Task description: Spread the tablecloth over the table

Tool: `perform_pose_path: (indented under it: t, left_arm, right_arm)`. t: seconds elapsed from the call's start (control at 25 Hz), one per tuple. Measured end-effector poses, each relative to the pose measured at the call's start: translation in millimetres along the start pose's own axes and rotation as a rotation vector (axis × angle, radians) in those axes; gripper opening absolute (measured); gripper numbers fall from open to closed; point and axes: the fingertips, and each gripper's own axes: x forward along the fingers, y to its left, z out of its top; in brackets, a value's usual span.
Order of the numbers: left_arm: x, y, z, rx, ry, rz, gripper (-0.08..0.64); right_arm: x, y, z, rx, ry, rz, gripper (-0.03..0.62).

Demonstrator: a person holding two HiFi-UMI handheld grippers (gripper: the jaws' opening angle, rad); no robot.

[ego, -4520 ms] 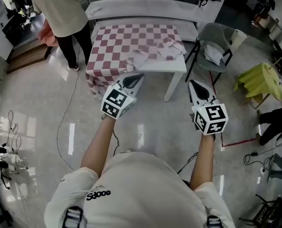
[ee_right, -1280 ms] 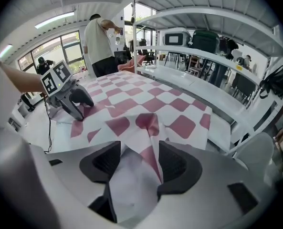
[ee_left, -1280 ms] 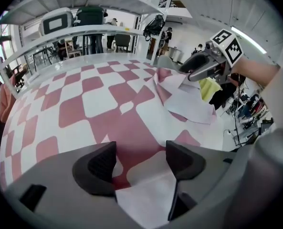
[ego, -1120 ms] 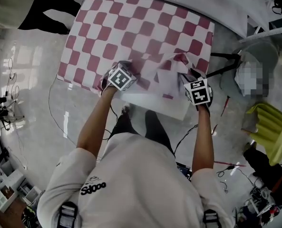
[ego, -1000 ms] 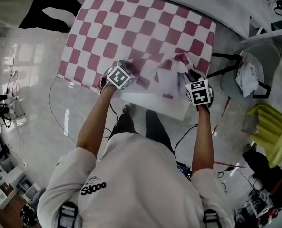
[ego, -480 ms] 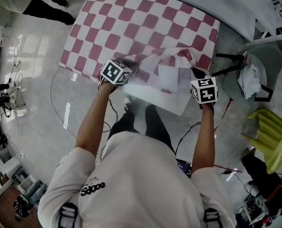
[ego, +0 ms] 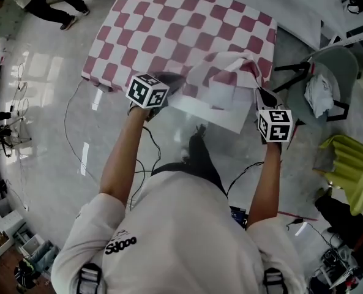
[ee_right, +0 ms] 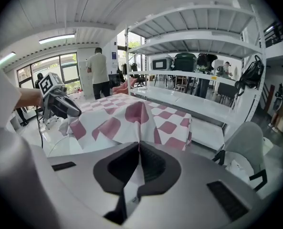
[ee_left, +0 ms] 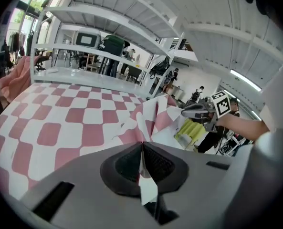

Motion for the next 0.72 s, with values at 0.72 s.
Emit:
perform_pose_path:
  t: [0.72]
  left_arm:
    - [-63, -134, -66, -0.101, -0.174, -0.121, 0.034]
  right_arm:
    - [-147, 32, -45, 0.001, -0.111, -0.080, 0.023]
